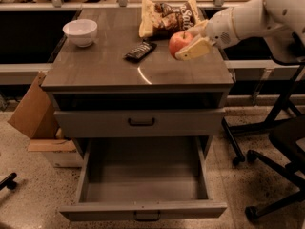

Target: Place apple into middle drawer

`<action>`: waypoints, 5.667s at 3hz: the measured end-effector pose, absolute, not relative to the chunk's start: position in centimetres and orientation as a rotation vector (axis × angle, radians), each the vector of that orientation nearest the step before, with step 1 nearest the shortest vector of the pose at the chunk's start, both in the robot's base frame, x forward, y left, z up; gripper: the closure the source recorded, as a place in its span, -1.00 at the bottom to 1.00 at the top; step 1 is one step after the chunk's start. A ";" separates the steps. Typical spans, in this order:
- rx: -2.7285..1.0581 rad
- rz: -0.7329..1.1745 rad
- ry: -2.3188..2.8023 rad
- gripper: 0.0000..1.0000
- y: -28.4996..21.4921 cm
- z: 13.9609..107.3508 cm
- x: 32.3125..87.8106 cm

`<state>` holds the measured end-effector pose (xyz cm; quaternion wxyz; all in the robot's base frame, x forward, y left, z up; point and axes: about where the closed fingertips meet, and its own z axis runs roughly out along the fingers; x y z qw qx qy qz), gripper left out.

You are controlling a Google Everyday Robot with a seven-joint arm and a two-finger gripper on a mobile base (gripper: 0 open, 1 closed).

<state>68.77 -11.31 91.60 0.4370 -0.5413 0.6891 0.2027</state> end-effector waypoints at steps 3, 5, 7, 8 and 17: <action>-1.551 0.640 1.626 1.00 -9.5 92.2 63.3; -1.688 0.483 1.578 1.00 -10.4 90.0 57.2; -1.675 0.394 1.649 1.00 -10.5 84.8 54.2; -1.676 0.395 1.648 1.00 -10.5 84.9 54.2; -1.488 0.456 2.015 0.95 -3.1 54.5 50.8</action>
Offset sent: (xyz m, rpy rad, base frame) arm -0.0358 0.0104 0.0148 0.0101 0.0198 0.1328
